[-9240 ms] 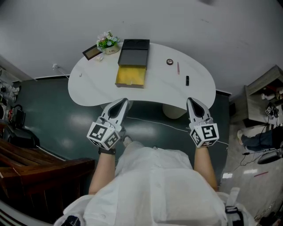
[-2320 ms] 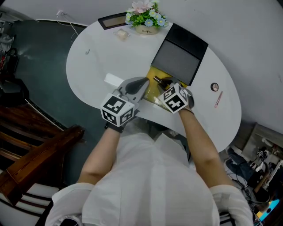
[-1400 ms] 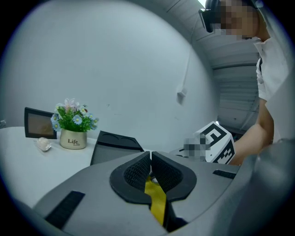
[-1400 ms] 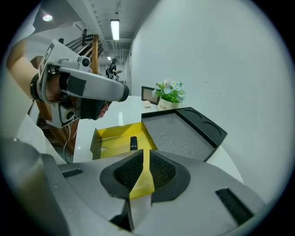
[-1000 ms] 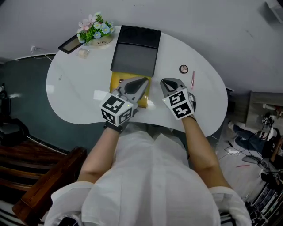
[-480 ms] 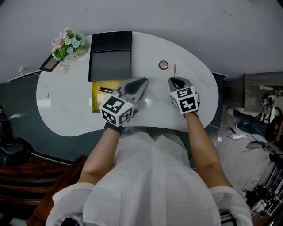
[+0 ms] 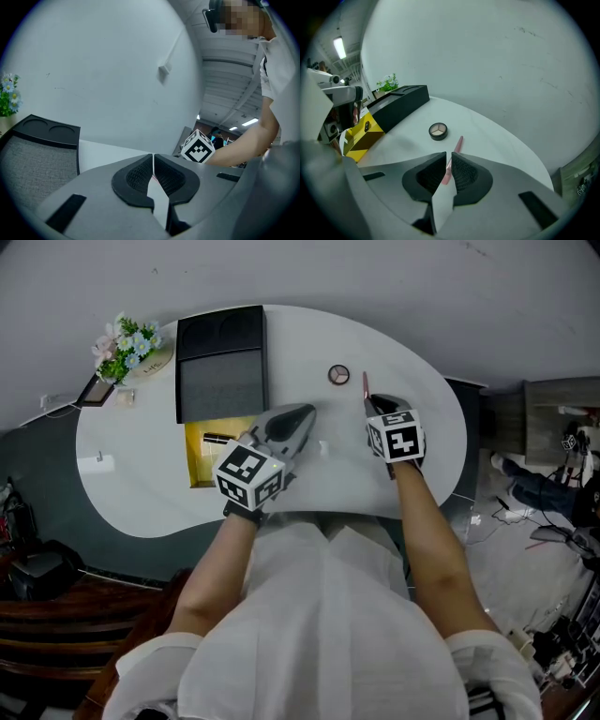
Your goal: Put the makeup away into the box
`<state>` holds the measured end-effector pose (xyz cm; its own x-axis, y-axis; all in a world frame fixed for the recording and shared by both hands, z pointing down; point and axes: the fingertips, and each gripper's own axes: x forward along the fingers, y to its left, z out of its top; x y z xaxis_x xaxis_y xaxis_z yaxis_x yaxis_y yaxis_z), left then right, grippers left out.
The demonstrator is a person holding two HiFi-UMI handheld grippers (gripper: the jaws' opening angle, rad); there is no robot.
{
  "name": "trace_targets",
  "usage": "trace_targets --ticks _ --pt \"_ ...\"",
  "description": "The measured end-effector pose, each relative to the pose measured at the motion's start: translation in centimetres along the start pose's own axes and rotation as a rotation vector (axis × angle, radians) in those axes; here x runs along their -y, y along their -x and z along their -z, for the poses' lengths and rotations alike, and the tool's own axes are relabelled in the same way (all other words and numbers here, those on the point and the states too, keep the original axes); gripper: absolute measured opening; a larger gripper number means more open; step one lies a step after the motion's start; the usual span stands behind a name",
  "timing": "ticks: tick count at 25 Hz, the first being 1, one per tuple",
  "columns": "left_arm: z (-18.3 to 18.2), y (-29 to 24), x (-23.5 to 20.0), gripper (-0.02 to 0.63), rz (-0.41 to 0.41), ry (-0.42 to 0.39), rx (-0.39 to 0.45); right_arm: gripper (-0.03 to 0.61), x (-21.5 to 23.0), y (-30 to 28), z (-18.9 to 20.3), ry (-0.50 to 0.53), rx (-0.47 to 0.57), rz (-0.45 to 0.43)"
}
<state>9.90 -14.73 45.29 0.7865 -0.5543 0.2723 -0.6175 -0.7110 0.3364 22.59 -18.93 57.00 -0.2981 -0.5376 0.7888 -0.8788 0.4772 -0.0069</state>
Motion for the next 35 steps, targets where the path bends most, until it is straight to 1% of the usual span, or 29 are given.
trace_targets --ticks 6,9,12,17,24,28,33,35 --pt "0.2 -0.2 -0.4 0.02 -0.006 0.009 -0.01 0.021 1.0 -1.9 0.4 -0.068 -0.034 0.012" --pt "0.2 -0.1 -0.6 0.021 -0.01 0.013 -0.009 0.049 1.1 -2.8 0.7 -0.106 -0.056 0.012" --pt "0.2 0.1 -0.7 0.02 -0.013 0.015 -0.009 0.052 1.0 -3.5 1.0 -0.122 -0.076 0.02" --pt "0.2 0.3 -1.0 0.02 -0.015 0.019 -0.003 0.052 1.2 -3.6 1.2 -0.127 -0.093 0.034" --pt "0.0 0.8 -1.2 0.021 -0.014 0.022 0.006 0.048 1.0 -3.7 1.1 -0.065 -0.116 0.039" --pt "-0.2 1.4 -1.1 0.021 -0.019 0.02 0.014 0.046 1.0 -3.7 1.1 -0.048 -0.127 0.042" --pt "-0.4 2.9 -1.3 0.02 -0.033 0.012 0.023 0.046 1.1 -3.7 1.3 -0.092 -0.127 0.028" --pt "-0.5 3.8 -1.4 0.02 -0.044 0.011 0.029 0.044 1.2 -3.4 1.4 -0.101 -0.123 0.034"
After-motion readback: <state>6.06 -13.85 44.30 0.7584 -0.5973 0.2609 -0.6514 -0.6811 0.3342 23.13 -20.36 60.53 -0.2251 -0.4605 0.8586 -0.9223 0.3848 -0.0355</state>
